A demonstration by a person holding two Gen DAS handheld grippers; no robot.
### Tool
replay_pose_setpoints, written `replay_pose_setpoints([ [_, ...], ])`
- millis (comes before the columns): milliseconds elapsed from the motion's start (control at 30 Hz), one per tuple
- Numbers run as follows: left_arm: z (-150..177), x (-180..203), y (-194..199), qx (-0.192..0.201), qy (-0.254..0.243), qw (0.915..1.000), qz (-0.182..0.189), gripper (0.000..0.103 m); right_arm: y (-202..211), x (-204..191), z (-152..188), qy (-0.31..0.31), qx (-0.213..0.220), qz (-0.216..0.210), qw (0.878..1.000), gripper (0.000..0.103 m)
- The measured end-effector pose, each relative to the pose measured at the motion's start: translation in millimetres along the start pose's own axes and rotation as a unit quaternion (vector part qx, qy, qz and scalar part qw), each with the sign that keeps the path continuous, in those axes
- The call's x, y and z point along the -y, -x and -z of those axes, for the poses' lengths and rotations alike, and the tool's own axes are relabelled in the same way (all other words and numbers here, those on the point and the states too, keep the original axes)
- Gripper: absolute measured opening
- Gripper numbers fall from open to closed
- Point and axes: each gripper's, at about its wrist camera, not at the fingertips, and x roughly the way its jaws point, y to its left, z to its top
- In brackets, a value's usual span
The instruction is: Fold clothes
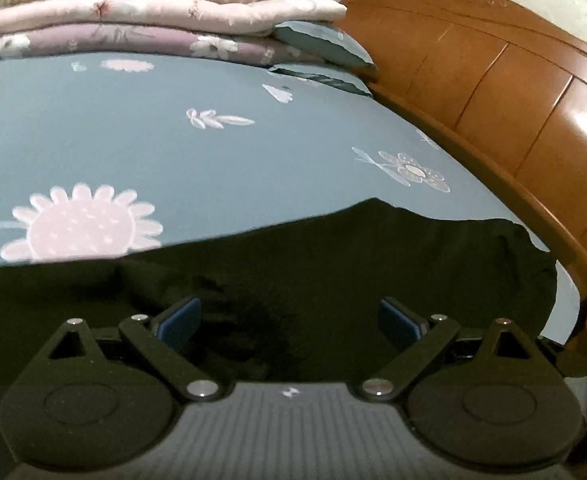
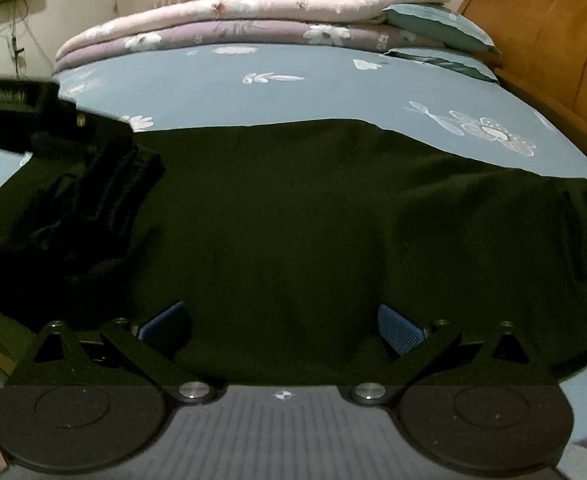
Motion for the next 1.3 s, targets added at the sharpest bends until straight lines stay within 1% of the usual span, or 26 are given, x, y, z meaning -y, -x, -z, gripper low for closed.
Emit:
replay_pose_setpoints([
  [67, 3.9, -8.2, -1.3, -0.005, 0.009, 0.9999, 0.009, 0.095, 2.1, 1.6, -1.3, -0.003, -0.004, 0.005, 1.0, 0.103],
  [100, 4.5, -11.8, -0.5, -0.004, 0.012, 0.9999, 0.007, 0.095, 3.2, 2.3, -2.5, -0.004, -0.007, 0.008, 1.0, 0.103],
  [200, 6.4, -21.7, 5.6, 0.007, 0.027, 0.9996, -0.007, 0.095, 9.3, 16.8, -15.9, -0.044, -0.001, -0.022, 0.999, 0.103],
  [300, 5.2, -25.6, 9.6, 0.016, 0.037, 0.9992, -0.01, 0.095, 8.6, 42.2, -42.5, -0.082, 0.024, -0.021, 0.996, 0.103],
  [400, 3.3, -21.6, 8.6, 0.014, 0.032, 0.9994, -0.004, 0.096, -6.8, 73.9, -75.5, -0.123, 0.038, -0.013, 0.992, 0.103],
  [500, 2.7, -14.8, 4.6, 0.008, 0.021, 0.9997, 0.001, 0.096, -33.2, 103.2, -94.2, -0.168, 0.027, -0.025, 0.985, 0.103],
  [567, 3.2, -11.5, 2.0, 0.005, 0.014, 0.9999, 0.002, 0.096, -50.8, 119.6, -95.9, -0.194, 0.007, -0.026, 0.981, 0.103],
  [633, 3.4, -10.1, -0.5, 0.001, 0.01, 0.9999, 0.002, 0.096, -62.5, 131.7, -91.9, -0.207, -0.006, -0.028, 0.978, 0.103],
  [767, 3.0, -9.9, -2.5, -0.001, 0.012, 0.9999, 0.0, 0.096, -53.6, 143.8, -81.1, -0.2, -0.003, -0.012, 0.98, 0.103],
  [867, 1.5, -10.5, -2.9, 0.0, 0.017, 0.9999, -0.001, 0.096, -43.3, 148.1, -72.5, -0.199, -0.014, 0.017, 0.98, 0.103],
  [1033, -0.3, -7.7, -0.5, 0.006, 0.019, 0.9998, 0.003, 0.096, -17.5, 130.2, -67.8, -0.203, -0.025, 0.017, 0.979, 0.103],
  [1100, 0.0, -6.9, 0.2, 0.006, 0.016, 0.9998, 0.005, 0.096, -10.8, 112.3, -62.5, -0.179, -0.029, 0.009, 0.983, 0.103],
  [1167, 0.3, -7.1, 0.2, 0.006, 0.016, 0.9998, 0.006, 0.096, -10.3, 93.0, -53.3, -0.144, -0.043, 0.005, 0.989, 0.103],
  [1233, -0.1, -7.6, -0.1, 0.006, 0.019, 0.9998, 0.006, 0.096, -16.2, 78.2, -41.2, -0.107, -0.059, 0.018, 0.992, 0.103],
  [1300, -1.7, -6.7, -0.9, 0.008, 0.02, 0.9997, 0.007, 0.096, -15.8, 73.4, -35.3, -0.092, -0.061, 0.026, 0.994, 0.103],
])
